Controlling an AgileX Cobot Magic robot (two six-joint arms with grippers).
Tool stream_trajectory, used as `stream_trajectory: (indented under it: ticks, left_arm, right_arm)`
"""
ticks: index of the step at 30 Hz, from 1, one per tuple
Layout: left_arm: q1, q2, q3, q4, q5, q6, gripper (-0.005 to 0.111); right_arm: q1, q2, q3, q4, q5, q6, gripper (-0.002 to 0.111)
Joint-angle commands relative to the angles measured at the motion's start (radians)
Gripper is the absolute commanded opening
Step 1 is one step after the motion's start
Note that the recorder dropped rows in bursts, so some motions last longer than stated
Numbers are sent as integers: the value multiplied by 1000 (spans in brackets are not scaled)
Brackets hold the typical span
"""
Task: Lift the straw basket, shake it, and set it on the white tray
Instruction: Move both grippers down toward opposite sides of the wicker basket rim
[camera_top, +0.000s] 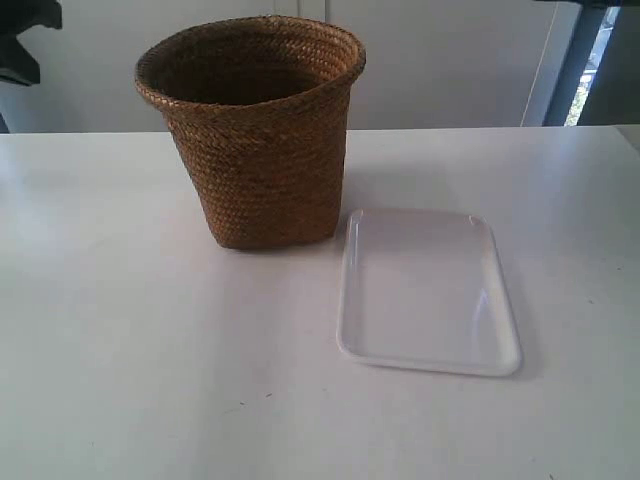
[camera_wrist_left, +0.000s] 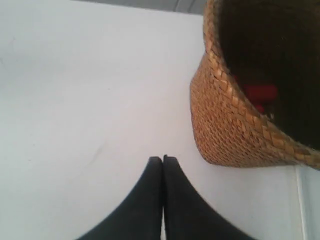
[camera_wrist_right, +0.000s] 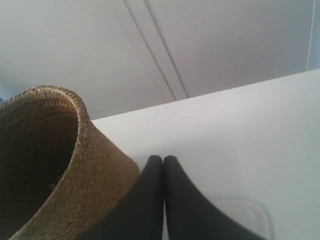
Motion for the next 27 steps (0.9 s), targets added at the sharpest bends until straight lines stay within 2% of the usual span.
stream_trajectory:
  ticks: [1,8,11,15,21,24,27]
  left_arm:
    - [2,95,-149,-107,125,68,0]
    - [2,234,-368,-125,199,53,0]
    - [2,280,-425,-127,219,53,0]
    - [2,302,-441,-127,178,58,0]
    - [-1,312,-441,-168,45,91,0]
    - [-1,334,-441,-177,35,103,0]
    - [-1,366,-441,-177,35,137,0]
  right_arm:
    - [5,97,-163,95,156,-147,0]
    - [5,294,-445,101,347,-163,0]
    - [5,340,-492,99,340,-163,0]
    - [5,346,-491,99,228,-158,0]
    - [0,406,-493,99,221,-94,0]
    - [0,435,-493,101,205,-92,0]
    - [0,453,-493,101,191,-113,7]
